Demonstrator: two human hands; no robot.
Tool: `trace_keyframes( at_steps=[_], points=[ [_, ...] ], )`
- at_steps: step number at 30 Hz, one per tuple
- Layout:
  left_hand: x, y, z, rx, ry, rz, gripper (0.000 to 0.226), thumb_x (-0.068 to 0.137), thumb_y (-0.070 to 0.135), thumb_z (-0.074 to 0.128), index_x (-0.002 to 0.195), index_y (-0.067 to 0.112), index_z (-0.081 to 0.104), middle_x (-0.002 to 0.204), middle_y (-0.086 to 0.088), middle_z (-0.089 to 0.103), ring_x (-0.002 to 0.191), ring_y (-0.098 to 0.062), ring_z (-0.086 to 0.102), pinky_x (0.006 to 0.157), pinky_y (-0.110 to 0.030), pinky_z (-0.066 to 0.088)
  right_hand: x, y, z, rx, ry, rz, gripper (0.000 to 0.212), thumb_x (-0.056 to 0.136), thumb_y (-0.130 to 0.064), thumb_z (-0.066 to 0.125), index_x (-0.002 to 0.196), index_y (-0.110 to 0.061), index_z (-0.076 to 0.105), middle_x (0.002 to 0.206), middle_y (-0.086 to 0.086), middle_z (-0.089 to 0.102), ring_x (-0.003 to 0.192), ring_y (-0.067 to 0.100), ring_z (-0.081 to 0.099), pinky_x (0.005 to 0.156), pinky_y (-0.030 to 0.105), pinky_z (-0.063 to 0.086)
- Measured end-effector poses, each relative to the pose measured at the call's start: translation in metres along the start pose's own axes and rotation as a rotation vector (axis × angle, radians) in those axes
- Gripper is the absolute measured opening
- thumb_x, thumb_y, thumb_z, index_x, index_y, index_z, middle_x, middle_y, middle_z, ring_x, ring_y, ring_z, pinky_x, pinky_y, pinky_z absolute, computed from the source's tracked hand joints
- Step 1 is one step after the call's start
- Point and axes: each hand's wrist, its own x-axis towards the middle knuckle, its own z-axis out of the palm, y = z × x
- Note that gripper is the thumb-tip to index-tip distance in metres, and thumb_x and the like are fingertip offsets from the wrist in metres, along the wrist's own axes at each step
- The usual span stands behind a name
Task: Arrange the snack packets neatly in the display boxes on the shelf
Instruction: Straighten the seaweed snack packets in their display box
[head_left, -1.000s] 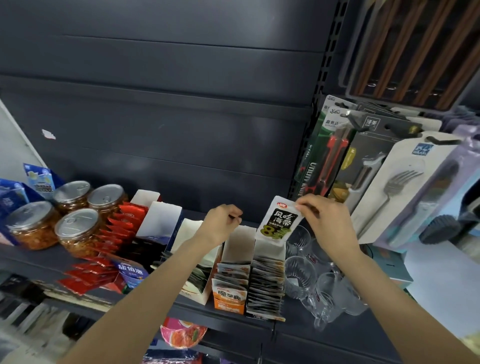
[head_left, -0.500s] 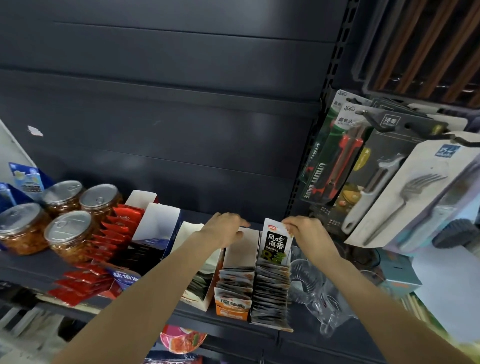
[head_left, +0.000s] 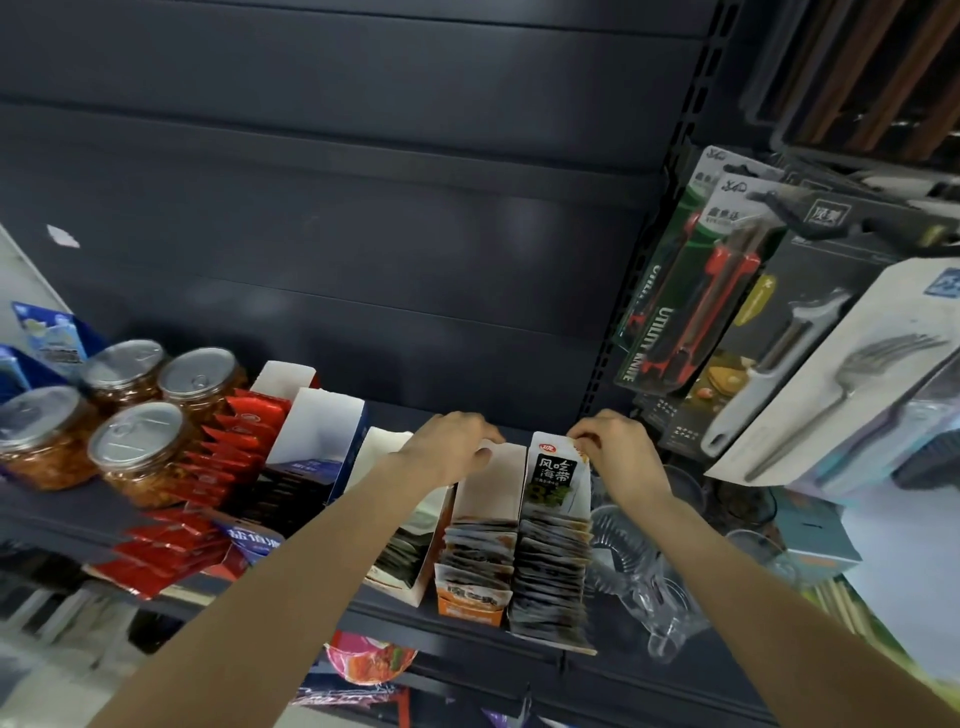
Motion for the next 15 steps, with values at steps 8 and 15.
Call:
trace_keyframes(
  at_steps=[8,15],
  points=[
    [-0.0020,0.0037,-0.0015,0.005,0.008,-0.014,0.035,0.096,0.019,0.046,0.129,0.025,0.056,0.133,0.001,0.054,0.119,-0.020,0.052,0.102,-0.035,0.039,0.0075,0.0035,-0.0001,0.010,-0.130,0.023,0.013,0.090,-0.011,0.060,0.098,-0.013,0.069,0.090,0.000,0.058,0.089,0.018,0.059,0.080,0.032,0.049],
    [-0.0033,0.0034,-0.0077,-0.012,0.014,-0.061,0.033,0.096,0.020,0.046,0.126,0.025,0.059,0.126,-0.002,0.057,0.113,-0.022,0.054,0.096,-0.037,0.042,0.0088,0.0074,0.0016,0.211,-0.186,0.131,0.009,0.088,-0.012,0.063,0.090,-0.014,0.071,0.088,0.000,0.068,0.088,0.014,0.060,0.079,0.028,0.045]
  ],
)
